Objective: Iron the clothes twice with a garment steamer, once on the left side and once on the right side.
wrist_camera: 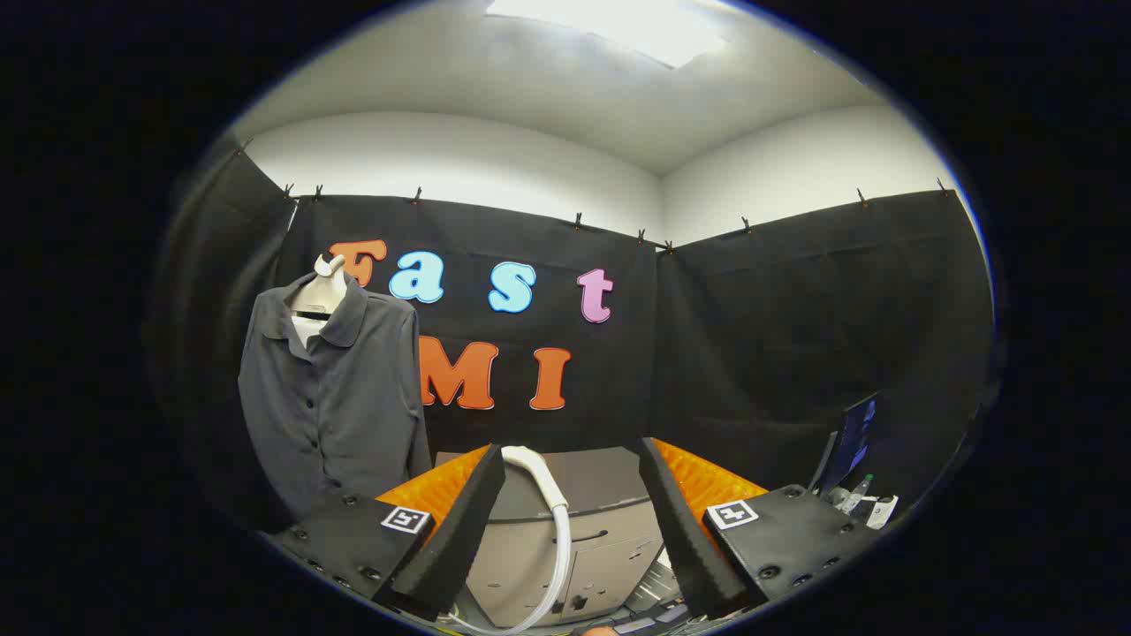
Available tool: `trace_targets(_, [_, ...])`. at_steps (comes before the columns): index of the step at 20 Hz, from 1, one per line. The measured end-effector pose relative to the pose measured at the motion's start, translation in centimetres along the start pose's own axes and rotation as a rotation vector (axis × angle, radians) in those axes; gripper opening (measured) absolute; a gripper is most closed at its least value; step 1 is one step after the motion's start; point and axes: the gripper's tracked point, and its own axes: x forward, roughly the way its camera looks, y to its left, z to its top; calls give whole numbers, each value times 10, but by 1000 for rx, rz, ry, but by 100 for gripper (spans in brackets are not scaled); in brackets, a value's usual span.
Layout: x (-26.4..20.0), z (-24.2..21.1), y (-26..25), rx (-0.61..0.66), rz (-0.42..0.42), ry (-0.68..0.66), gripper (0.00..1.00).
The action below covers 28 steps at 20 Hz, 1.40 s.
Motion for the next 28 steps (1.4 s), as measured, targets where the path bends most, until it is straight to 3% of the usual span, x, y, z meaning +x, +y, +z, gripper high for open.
trace_targets(3, [9,0,-26,-56,-60,-28,98])
trace_targets(7, [14,-9,-21,-21,-23,-5,98])
trace_targets(10, [21,-9,-43,-29,-57,-14,98])
trace_targets(17, [18,-8,-69,-16,-48,-11,98])
trace_targets(23, [52,-9,-88,3,44,-5,98])
trace_targets(28, [122,-18,-98,12,174,47,98])
